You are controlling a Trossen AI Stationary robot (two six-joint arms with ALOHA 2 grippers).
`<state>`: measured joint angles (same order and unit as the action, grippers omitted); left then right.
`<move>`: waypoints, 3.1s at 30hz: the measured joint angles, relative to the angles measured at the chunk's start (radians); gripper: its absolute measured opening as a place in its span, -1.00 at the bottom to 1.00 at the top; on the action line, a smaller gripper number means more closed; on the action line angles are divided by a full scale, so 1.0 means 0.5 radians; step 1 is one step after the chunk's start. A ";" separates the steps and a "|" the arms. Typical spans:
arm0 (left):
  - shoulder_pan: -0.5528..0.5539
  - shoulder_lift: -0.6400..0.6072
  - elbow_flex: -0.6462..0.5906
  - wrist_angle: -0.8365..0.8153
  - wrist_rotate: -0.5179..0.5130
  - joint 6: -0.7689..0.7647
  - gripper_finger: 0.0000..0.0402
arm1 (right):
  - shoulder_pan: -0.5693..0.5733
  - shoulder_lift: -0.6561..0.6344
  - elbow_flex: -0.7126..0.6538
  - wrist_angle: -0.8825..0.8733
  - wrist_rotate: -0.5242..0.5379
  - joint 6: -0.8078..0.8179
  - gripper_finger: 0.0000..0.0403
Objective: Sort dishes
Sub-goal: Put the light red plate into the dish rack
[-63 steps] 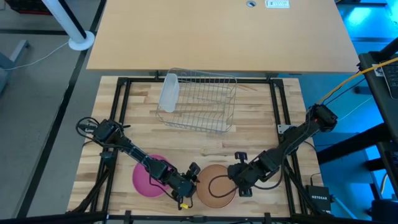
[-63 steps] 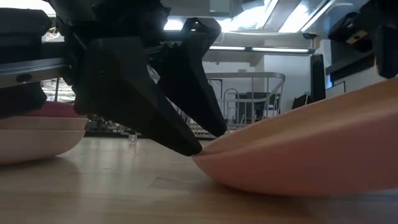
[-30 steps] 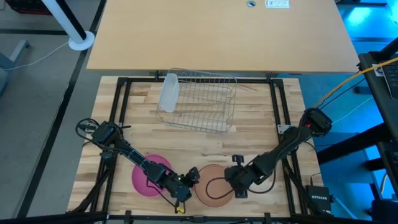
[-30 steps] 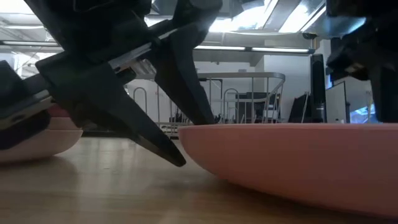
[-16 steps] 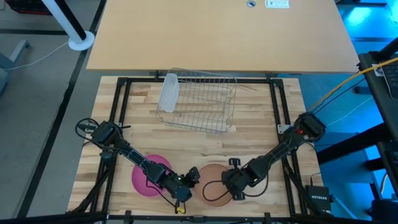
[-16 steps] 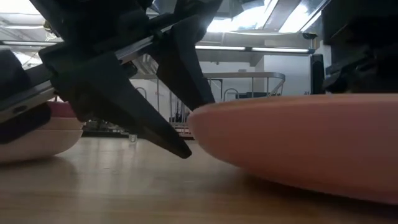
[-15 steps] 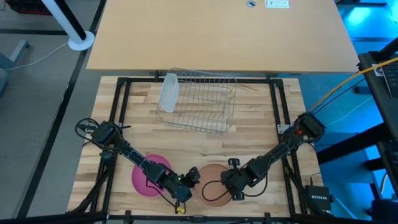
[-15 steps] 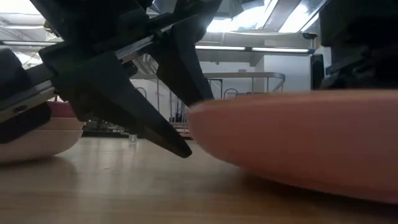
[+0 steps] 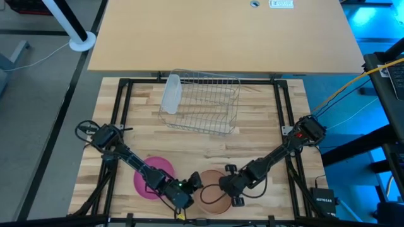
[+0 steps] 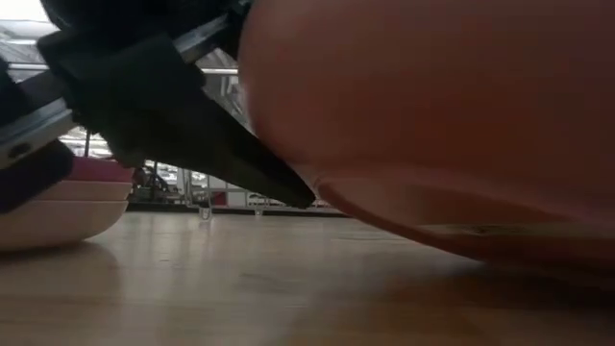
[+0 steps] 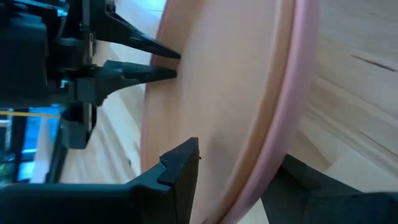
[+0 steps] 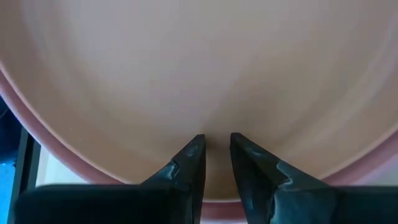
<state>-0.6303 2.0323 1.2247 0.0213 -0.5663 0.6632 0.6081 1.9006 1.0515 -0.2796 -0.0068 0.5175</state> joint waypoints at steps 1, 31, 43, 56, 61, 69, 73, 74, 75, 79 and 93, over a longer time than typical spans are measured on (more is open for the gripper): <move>-0.011 0.000 0.000 -0.006 -0.037 -0.001 -0.31 | -0.001 0.000 0.001 0.002 -0.013 0.000 -0.58; -0.072 -0.003 -0.002 0.052 -0.522 -0.543 -0.30 | 0.002 0.000 -0.006 0.119 -0.028 0.003 -0.58; -0.105 -0.003 0.012 -0.051 -0.301 -0.249 -0.31 | 0.001 0.004 -0.003 0.103 -0.027 0.001 -0.58; -0.236 -0.078 0.024 -0.163 -0.211 -0.518 -0.31 | -0.001 0.006 0.000 0.116 -0.009 -0.001 -0.58; -0.319 -0.085 0.027 -0.332 -0.221 -0.634 -0.31 | -0.002 0.004 0.000 0.109 -0.010 0.011 -0.58; -0.437 -0.111 0.027 -0.379 -0.303 -0.805 -0.31 | -0.002 0.004 -0.002 0.097 -0.027 0.050 -0.58; -0.500 -0.164 0.022 -0.405 -0.334 -0.937 -0.31 | 0.000 0.004 -0.005 0.084 -0.041 0.072 -0.58; -0.509 -0.185 0.022 -0.399 -0.339 -0.967 -0.31 | 0.000 0.004 -0.005 0.084 -0.042 0.072 -0.58; -0.513 -0.198 0.022 -0.385 -0.344 -1.004 -0.31 | 0.000 0.004 -0.005 0.085 -0.041 0.072 -0.58; -0.487 -0.198 0.022 -0.353 -0.352 -1.193 -0.31 | 0.000 0.004 -0.005 0.087 -0.038 0.071 -0.58; -0.322 -0.198 0.023 -0.016 -0.513 -0.922 -0.31 | 0.000 0.004 -0.005 0.088 -0.026 0.070 -0.58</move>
<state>-0.7913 1.9331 1.2362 0.0132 -0.8226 0.2020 0.6083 1.9026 1.0489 -0.2355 -0.0200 0.5526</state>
